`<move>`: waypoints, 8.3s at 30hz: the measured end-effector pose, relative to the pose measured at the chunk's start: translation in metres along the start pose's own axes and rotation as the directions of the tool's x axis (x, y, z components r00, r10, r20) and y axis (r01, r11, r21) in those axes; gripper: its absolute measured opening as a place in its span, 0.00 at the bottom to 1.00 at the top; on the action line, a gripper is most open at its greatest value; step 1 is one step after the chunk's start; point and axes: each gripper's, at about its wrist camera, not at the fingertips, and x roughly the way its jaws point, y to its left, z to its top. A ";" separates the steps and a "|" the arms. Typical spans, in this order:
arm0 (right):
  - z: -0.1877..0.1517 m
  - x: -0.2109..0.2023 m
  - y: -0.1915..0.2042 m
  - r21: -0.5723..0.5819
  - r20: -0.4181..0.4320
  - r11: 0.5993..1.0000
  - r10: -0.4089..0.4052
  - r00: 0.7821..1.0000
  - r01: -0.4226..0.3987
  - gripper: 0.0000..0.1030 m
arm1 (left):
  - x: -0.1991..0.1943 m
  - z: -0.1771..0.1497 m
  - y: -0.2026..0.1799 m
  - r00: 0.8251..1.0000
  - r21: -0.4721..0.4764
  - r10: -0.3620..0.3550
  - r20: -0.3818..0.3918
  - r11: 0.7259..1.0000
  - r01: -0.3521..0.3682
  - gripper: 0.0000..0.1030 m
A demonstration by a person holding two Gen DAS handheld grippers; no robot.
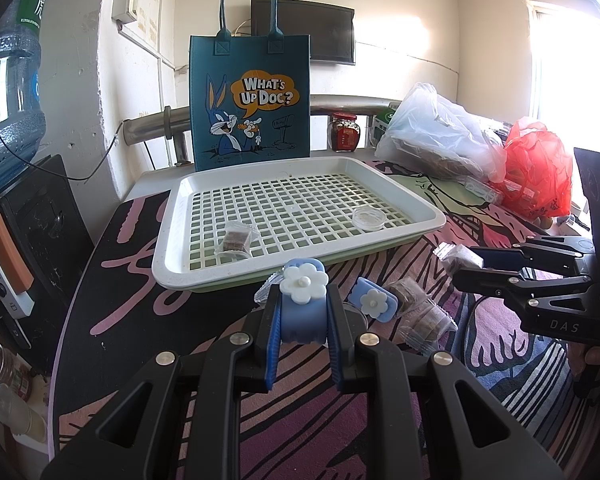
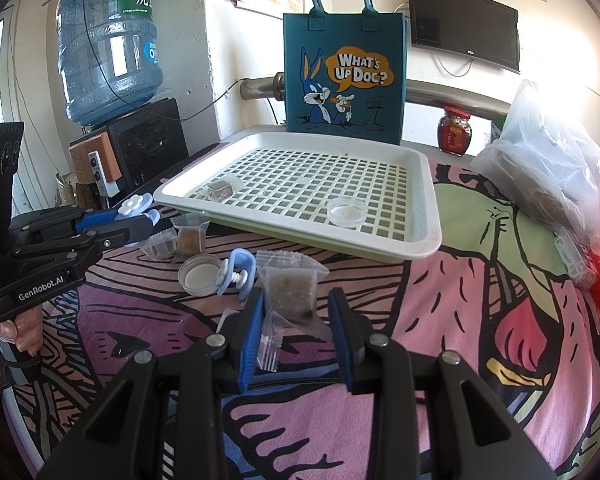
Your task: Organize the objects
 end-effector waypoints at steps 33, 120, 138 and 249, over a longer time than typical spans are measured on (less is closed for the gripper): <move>0.000 0.000 -0.001 0.000 0.001 1.000 0.000 1.000 0.000 0.31 | 0.000 0.000 0.000 1.000 0.000 0.000 -0.001 1.000 0.000 0.18; -0.004 0.027 0.013 0.118 -0.196 0.991 0.090 0.976 -0.068 0.65 | 0.048 -0.002 0.057 0.973 -0.074 -0.096 -0.210 0.994 0.082 0.85; -0.001 0.012 0.019 0.049 -0.108 0.998 0.051 0.993 -0.046 0.28 | 0.026 0.000 0.052 0.976 -0.109 -0.140 -0.168 0.986 0.123 0.25; 0.010 0.003 0.014 0.024 0.063 1.000 -0.010 0.998 0.008 0.28 | 0.013 0.000 0.016 0.994 0.022 -0.097 -0.048 0.995 0.099 0.26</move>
